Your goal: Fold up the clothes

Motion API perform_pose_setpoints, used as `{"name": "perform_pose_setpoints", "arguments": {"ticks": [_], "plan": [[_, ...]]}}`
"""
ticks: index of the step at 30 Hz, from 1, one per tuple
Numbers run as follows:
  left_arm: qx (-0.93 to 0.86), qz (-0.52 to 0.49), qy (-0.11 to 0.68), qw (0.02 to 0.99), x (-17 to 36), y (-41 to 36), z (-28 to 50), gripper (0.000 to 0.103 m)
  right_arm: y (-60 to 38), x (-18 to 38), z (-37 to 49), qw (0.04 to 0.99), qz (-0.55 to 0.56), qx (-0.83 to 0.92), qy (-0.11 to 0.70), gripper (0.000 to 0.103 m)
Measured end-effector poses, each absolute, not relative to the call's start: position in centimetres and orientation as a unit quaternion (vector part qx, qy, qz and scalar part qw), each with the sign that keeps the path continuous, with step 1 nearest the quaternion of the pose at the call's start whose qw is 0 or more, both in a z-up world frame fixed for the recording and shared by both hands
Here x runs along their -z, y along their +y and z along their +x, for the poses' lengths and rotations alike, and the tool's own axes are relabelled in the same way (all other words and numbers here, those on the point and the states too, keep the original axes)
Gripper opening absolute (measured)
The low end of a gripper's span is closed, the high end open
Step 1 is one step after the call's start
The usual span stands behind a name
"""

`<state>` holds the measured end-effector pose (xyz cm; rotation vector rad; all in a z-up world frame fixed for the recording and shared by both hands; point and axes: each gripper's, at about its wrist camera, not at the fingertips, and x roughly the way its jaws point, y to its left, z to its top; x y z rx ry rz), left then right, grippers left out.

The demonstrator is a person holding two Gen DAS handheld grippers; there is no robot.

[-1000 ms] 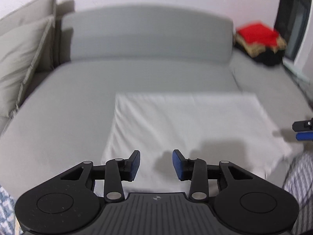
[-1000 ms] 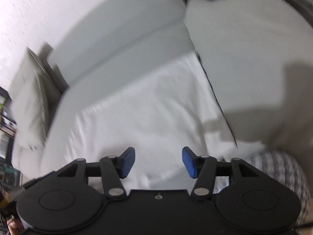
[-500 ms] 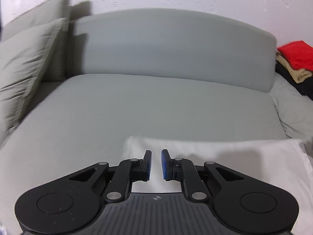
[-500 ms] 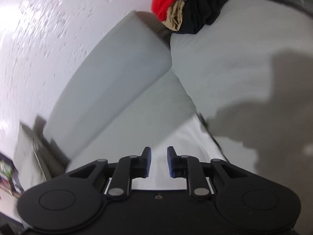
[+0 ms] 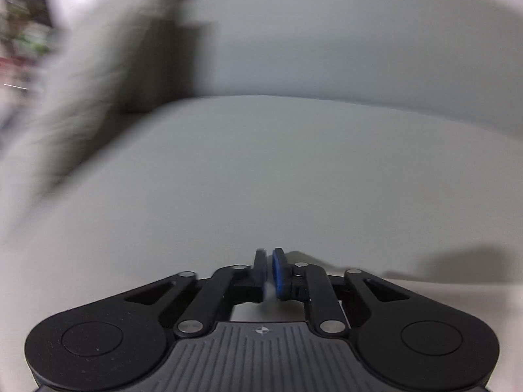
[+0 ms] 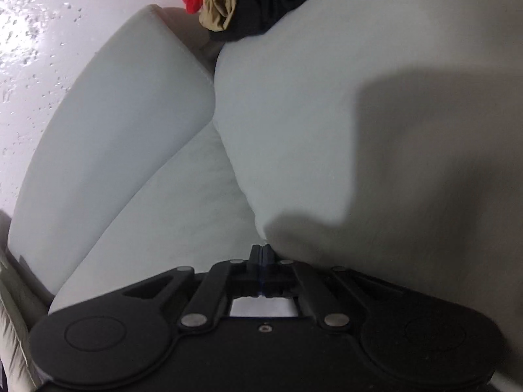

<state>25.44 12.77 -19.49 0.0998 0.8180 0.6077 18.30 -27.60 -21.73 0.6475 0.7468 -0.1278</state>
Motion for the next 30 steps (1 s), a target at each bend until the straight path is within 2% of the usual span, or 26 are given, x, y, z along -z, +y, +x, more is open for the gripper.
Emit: {"name": "perform_pose_setpoints", "arguments": {"ticks": [3,9,12,14,18,19,21,23,24,28,30], "plan": [[-0.294,0.032,0.407,0.864,18.7,14.9,24.4,0.021,-25.5,19.6,17.9,0.908,0.216,0.102,0.344,0.0],[-0.185,0.0,0.396,0.899,13.9,13.9,19.2,0.022,-26.4,15.2,13.7,0.91,0.248,0.082,0.323,0.014],[-0.114,-0.006,0.392,0.913,13.3,11.4,16.5,0.035,-26.1,13.7,11.7,0.907,0.258,0.044,0.33,0.027],[-0.103,0.014,0.403,0.909,14.3,9.7,15.7,0.038,-25.1,14.3,11.6,0.896,0.26,-0.008,0.36,0.031],[-0.168,0.028,0.468,0.867,16.6,9.8,16.5,0.038,-24.0,17.6,12.3,0.864,0.26,-0.015,0.43,0.028],[-0.185,0.054,0.477,0.858,16.6,9.5,16.5,0.039,-24.1,18.3,12.2,0.858,0.254,0.009,0.447,0.01],[-0.226,0.138,0.495,0.828,17.0,8.5,16.2,0.038,-24.7,17.9,11.5,0.857,0.235,0.055,0.456,0.0],[-0.225,0.141,0.496,0.827,16.3,8.5,14.5,0.034,-25.2,16.9,10.7,0.853,0.219,0.083,0.466,0.0],[-0.219,0.132,0.495,0.83,15.9,8.7,13.6,0.034,-25.4,16.2,10.1,0.851,0.22,0.082,0.469,0.001],[-0.181,0.096,0.449,0.87,12.5,7.7,8.2,0.035,-25.2,12.3,6.1,0.872,0.201,0.051,0.443,0.024],[-0.156,0.089,0.42,0.89,11.0,7.1,6.2,0.036,-25.0,10.6,4.0,0.879,0.203,0.024,0.431,0.027]]}}
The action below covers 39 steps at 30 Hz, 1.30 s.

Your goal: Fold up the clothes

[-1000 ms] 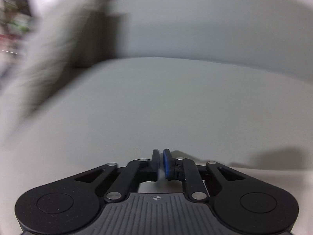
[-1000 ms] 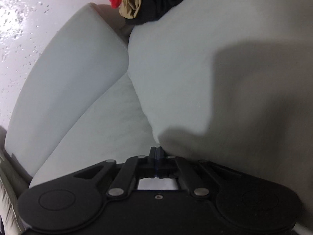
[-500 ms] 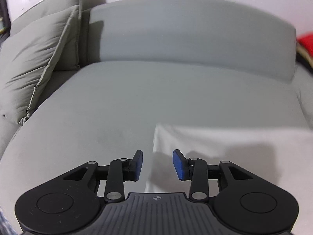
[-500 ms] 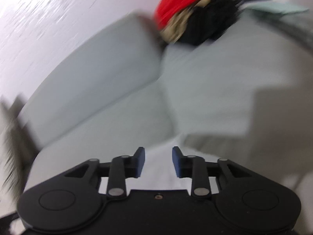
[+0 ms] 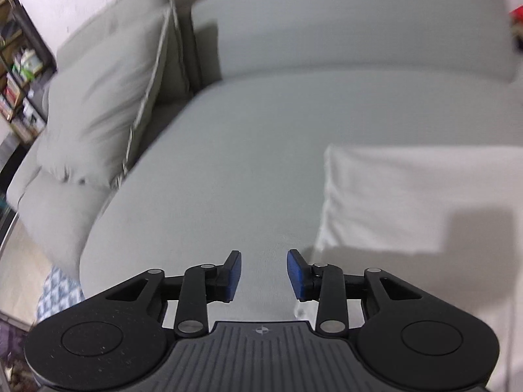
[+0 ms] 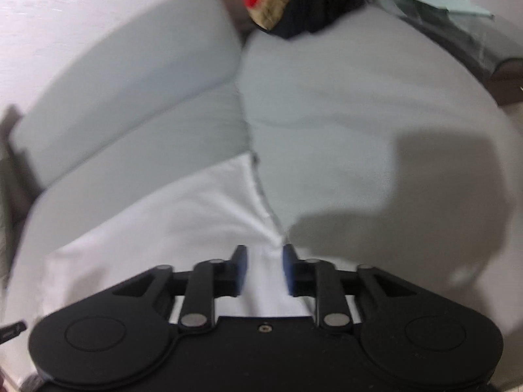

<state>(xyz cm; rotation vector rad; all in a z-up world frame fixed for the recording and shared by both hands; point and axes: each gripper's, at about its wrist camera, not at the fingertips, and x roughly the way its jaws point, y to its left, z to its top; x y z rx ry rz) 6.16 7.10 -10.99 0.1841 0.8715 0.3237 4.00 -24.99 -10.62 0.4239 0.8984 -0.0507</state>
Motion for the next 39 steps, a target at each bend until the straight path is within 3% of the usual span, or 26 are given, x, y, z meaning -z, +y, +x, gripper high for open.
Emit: {"name": "perform_pose_setpoints", "arguments": {"ticks": [3,5,7,10,12,14,16,22,26,31,34,36,38,39], "plan": [[-0.101,0.06,0.384,0.916,9.1,6.4,3.6,0.042,-24.8,8.9,1.8,0.881,0.214,-0.014,0.421,0.035],[-0.07,0.041,0.374,0.924,8.8,5.7,2.3,0.044,-24.5,8.3,0.6,0.876,0.231,-0.036,0.421,0.051],[-0.05,0.024,0.376,0.925,9.1,4.6,1.2,0.048,-24.1,8.1,-0.2,0.87,0.243,-0.055,0.424,0.058],[-0.032,0.009,0.411,0.911,11.4,3.0,0.4,0.048,-23.3,9.0,-1.1,0.863,0.249,-0.063,0.436,0.059],[-0.017,0.014,0.427,0.904,12.7,1.9,-0.1,0.048,-22.7,9.7,-2.0,0.858,0.252,-0.061,0.443,0.055],[-0.004,0.025,0.436,0.9,13.6,0.8,-0.5,0.048,-22.2,10.3,-2.2,0.86,0.248,-0.06,0.442,0.026],[0.001,0.043,0.432,0.901,13.8,0.2,-0.5,0.049,-21.7,10.7,-2.4,0.863,0.236,-0.056,0.443,0.019],[-0.03,0.096,0.39,0.915,13.5,-0.2,3.3,0.053,-20.9,11.8,-0.1,0.873,0.217,-0.05,0.434,0.019],[-0.044,0.094,0.412,0.905,15.5,-0.2,5.3,0.053,-20.1,14.2,2.1,0.867,0.205,-0.039,0.452,0.019],[-0.037,0.066,0.452,0.889,15.6,1.6,2.4,0.053,-20.8,15.0,-0.4,0.851,0.202,-0.043,0.482,0.017],[-0.01,0.026,0.466,0.884,14.6,2.8,0.3,0.052,-22.7,14.8,-2.9,0.813,0.238,-0.053,0.529,0.023],[-0.012,0.015,0.448,0.894,13.6,3.3,-0.8,0.052,-24.2,14.2,-4.3,0.813,0.275,-0.053,0.511,0.027],[-0.02,0.007,0.427,0.904,12.5,3.2,-1.2,0.053,-25.9,13.6,-5.1,0.816,0.33,-0.051,0.472,0.053],[-0.023,0.003,0.417,0.909,12.0,3.0,-1.3,0.054,-26.8,13.3,-5.4,0.816,0.358,-0.05,0.451,0.057]]}}
